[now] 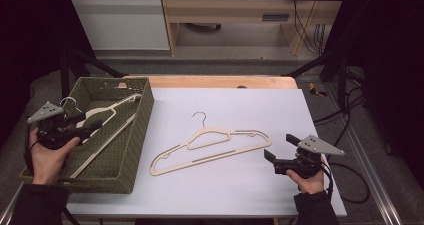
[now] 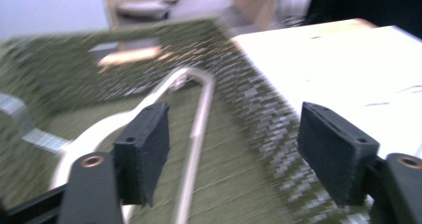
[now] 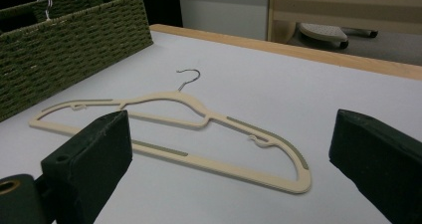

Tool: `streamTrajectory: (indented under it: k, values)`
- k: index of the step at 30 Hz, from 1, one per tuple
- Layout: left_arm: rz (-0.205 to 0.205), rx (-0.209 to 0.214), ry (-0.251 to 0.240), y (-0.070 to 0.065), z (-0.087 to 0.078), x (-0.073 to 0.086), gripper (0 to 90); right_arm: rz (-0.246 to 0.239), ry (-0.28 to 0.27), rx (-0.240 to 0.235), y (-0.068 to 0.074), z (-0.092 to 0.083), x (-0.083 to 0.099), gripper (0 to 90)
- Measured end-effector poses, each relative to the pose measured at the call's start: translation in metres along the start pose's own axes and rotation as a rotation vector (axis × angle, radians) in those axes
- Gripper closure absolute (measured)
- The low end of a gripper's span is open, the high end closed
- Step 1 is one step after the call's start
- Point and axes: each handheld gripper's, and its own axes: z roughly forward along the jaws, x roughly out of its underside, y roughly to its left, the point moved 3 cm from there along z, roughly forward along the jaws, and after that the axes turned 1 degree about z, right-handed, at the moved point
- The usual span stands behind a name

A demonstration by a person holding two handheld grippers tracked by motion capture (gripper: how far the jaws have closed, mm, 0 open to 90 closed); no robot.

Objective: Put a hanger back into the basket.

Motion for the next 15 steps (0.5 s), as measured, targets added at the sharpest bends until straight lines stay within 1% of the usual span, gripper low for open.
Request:
streamTrajectory:
  k: [1,2,3,4,5,6,7,8,9,10,11,12,13,14,15]
  values:
    - [0.000,0.000,0.000,0.000,0.000,0.000,25.4,0.000,0.000,0.000,0.000,0.000,0.000,3.9]
    - [0.014,0.019,-0.022,-0.010,0.000,-0.004,25.4,0.001,0.001,0.000,0.000,0.000,0.000,3.9]
    - [0.031,0.042,-0.041,-0.024,0.002,-0.007,22.2,-0.001,0.001,0.000,-0.001,-0.001,0.000,3.9]
    - [0.038,0.056,-0.046,-0.031,0.003,-0.009,20.5,0.003,0.000,0.002,-0.001,-0.001,0.000,3.9]
    - [0.038,0.056,-0.046,-0.031,0.003,-0.009,18.3,0.003,0.000,0.002,-0.001,-0.001,0.000,3.9]
    - [0.045,0.068,-0.052,-0.039,0.004,-0.010,18.3,0.002,-0.001,0.001,-0.001,-0.001,0.000,3.8]
    - [0.069,0.096,-0.058,-0.054,0.007,-0.012,16.5,0.001,0.000,0.001,-0.001,-0.002,0.000,3.7]
    - [0.080,0.108,-0.061,-0.062,0.009,-0.013,15.8,0.000,-0.001,0.001,-0.001,-0.002,0.000,3.7]
    - [0.080,0.108,-0.061,-0.062,0.009,-0.013,14.8,0.000,-0.001,0.001,-0.001,-0.002,0.000,3.7]
    - [0.099,0.126,-0.056,-0.070,0.012,-0.014,14.6,0.001,0.001,0.000,-0.001,-0.002,0.000,3.7]
    - [0.106,0.136,-0.058,-0.076,0.014,-0.014,14.6,0.001,0.001,0.000,-0.001,-0.002,0.000,3.7]
    - [0.120,0.159,-0.061,-0.089,0.019,-0.015,13.5,0.001,0.001,0.001,-0.001,-0.002,0.000,3.7]
    - [0.120,0.159,-0.061,-0.089,0.019,-0.015,13.2,0.001,0.001,0.001,-0.001,-0.002,0.000,3.7]
    - [0.129,0.190,-0.060,-0.102,0.025,-0.014,13.1,0.002,0.002,0.000,-0.001,-0.002,0.000,3.7]
    - [0.130,0.200,-0.058,-0.107,0.029,-0.013,13.0,0.002,0.002,-0.001,-0.001,-0.002,0.000,3.7]
